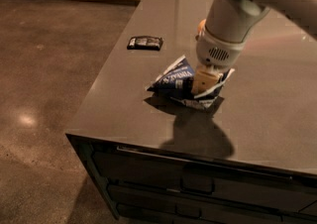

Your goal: Pick blue chip bag

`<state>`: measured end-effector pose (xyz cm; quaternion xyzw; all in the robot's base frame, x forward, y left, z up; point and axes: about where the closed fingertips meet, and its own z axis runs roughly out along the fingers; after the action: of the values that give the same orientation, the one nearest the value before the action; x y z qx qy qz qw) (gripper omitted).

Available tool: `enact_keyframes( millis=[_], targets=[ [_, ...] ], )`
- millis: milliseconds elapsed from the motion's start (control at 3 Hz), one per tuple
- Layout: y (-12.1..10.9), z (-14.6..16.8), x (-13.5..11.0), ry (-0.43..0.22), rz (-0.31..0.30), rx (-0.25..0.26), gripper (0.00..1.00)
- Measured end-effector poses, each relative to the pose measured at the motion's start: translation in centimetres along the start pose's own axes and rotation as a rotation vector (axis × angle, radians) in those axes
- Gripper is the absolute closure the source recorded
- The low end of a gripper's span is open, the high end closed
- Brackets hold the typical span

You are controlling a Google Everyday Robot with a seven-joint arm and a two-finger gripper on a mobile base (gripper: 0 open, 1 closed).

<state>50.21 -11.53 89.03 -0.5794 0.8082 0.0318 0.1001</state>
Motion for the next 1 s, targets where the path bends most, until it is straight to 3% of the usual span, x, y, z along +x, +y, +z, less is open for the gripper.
enact_keyframes(
  millis=[333,667,1000],
  targets=[
    [-1.4,-3.5,-0.8,-0.041,-0.013,0.035,1.00],
    [-3.4,-7.7,-0.8,-0.114,-0.007,0.066,1.00],
    [-4.4,-9.9,-0.5,-0.159,0.003,0.083,1.00]
  ],
)
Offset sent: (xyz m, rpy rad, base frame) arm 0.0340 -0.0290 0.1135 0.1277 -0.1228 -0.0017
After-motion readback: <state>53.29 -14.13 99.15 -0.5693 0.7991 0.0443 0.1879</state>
